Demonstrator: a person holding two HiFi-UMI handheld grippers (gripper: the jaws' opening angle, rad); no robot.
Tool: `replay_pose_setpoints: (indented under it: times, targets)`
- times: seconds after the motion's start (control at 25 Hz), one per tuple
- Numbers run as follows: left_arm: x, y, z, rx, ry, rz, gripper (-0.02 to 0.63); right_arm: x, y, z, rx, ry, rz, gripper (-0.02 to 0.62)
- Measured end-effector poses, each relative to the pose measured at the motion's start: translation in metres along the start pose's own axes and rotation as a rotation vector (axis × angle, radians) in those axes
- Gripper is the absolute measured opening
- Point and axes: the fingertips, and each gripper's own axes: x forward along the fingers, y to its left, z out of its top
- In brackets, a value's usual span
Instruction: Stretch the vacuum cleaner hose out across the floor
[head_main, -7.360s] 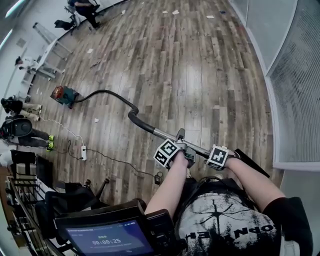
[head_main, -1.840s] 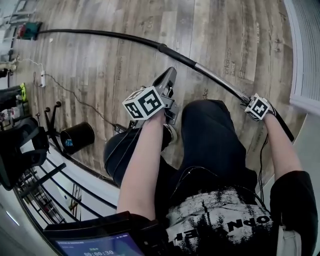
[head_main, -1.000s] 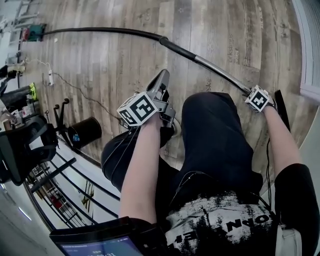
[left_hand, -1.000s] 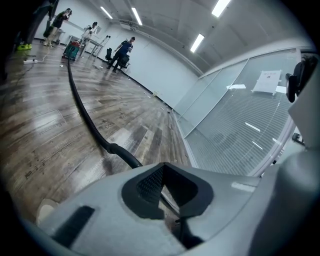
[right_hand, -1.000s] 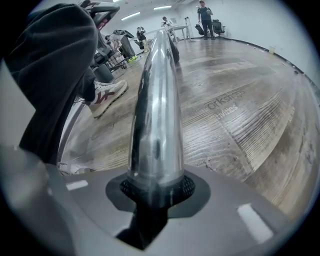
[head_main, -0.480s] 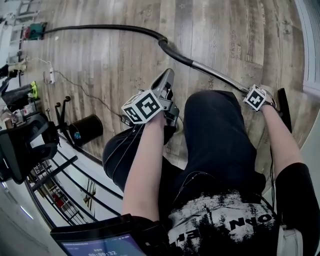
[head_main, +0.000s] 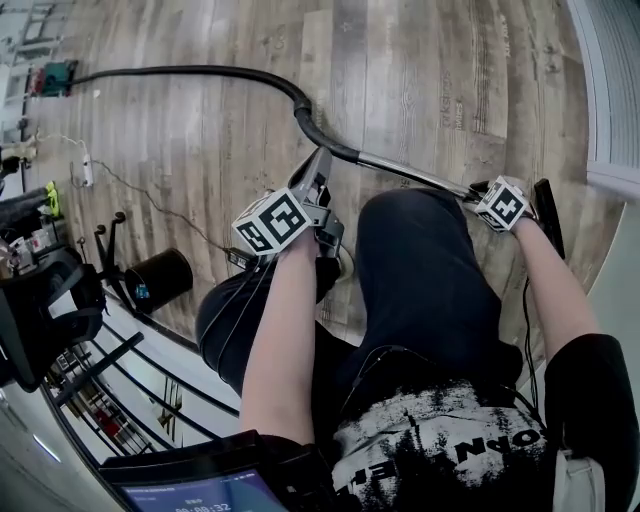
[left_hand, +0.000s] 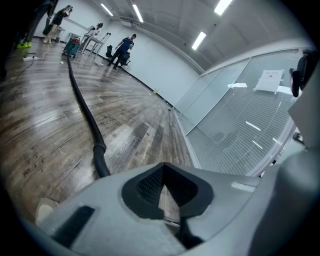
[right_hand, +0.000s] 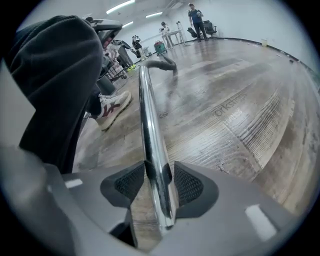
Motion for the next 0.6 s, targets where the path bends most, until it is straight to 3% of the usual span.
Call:
replay_pose_setpoints:
  times: [0.32,0.6]
  targets:
    - [0.027,0.016,0.0,0.013,0.053,-0.029,0.002,-0.001,-0.002,-0.007,0.097,0.028,-0.034,0.006]
    - [0.053,0.035,0.022,-0.022,0.103,-0.086,0.0,-0.008,-0.014,-0.004,0.217,0.089,-0.112,0.006]
